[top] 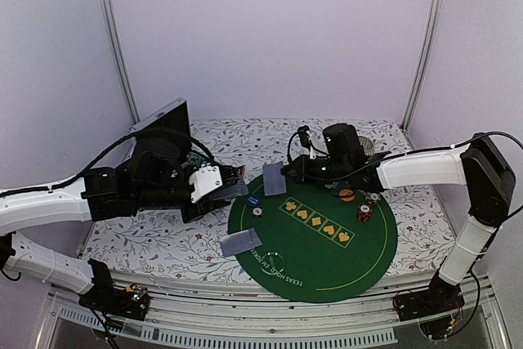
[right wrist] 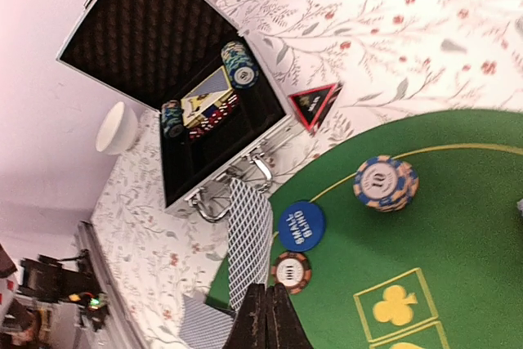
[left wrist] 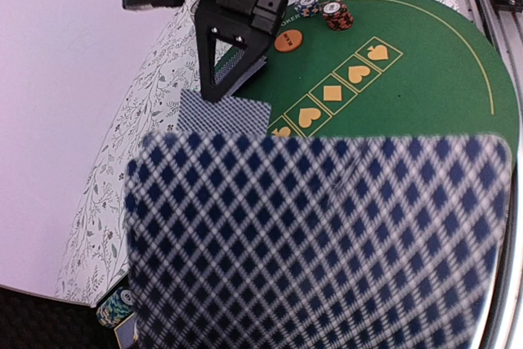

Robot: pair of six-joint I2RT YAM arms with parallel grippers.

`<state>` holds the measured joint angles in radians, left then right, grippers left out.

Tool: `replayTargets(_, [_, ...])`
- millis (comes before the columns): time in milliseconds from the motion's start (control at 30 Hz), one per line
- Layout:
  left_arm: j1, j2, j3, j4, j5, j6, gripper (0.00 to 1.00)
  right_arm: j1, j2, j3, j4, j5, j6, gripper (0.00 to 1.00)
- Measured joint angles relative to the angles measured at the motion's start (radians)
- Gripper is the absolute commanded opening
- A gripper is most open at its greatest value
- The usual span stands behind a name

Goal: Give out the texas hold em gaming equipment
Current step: Pick up the poker card from the poker table mat, then flop the poker card in the community card area.

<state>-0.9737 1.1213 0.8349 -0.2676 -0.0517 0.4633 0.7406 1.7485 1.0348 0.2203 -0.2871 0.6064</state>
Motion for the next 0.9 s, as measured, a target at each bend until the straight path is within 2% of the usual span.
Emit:
replayTargets(133, [0.000,0.000,0.000,0.000,0.000,0.000,0.43,0.012,-0.084,0.039,-0.157,0.161,-0.254,0.02])
replayTargets(233, [0.000,0.000,0.000,0.000,-0.001,0.000,0.43,0.040,-0.109,0.043,-0.234,0.338,-0.480,0.02])
replayTargets(400, [0.000,0.000,0.000,0.000,-0.001,0.000,0.42,0.135,-0.116,0.009,-0.228,0.554,-0.861,0.02])
replayTargets(600, [0.000,0.000,0.000,0.000,-0.001,0.000,0.43,0.276,-0.120,-0.110,-0.146,0.623,-1.227,0.02])
replayTargets(900, [0.000,0.000,0.000,0.000,-0.001,0.000,0.43,0.391,-0.089,-0.239,-0.088,0.608,-1.507,0.02])
